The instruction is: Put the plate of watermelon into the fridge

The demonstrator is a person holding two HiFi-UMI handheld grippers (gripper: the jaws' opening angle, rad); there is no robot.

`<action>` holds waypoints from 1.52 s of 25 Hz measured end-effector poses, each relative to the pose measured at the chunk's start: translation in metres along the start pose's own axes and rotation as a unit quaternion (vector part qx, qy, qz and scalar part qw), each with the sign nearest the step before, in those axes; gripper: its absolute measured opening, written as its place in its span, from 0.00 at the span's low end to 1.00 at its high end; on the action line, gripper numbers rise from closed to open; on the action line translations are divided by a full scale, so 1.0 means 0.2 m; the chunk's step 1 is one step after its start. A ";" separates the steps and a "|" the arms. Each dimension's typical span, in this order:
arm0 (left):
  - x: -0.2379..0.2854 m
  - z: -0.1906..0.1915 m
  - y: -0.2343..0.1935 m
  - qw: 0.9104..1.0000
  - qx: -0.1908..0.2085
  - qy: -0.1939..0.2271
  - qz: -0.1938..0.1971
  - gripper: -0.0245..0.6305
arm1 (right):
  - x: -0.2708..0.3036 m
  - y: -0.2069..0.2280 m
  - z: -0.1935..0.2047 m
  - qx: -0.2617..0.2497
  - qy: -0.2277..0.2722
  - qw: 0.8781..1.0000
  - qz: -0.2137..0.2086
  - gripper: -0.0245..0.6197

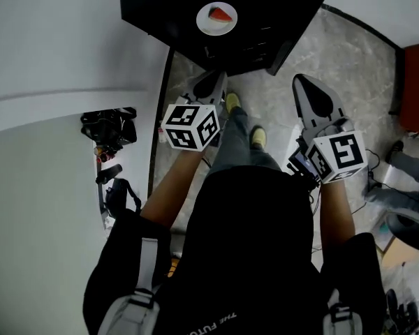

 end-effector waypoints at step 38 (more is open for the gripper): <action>-1.09 0.17 0.23 0.994 0.076 0.065 0.046 0.06 | -0.52 -0.77 -0.01 -0.017 0.003 1.000 0.004 0.05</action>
Point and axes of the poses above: the fingertips, and each gripper's own axes: x forward along the fingers, y to its right, z out of its underside, the point moved 10 cm from there along -x, backward along the fingers, and after that the axes turned 15 degrees about -x, right-handed, at the moved point
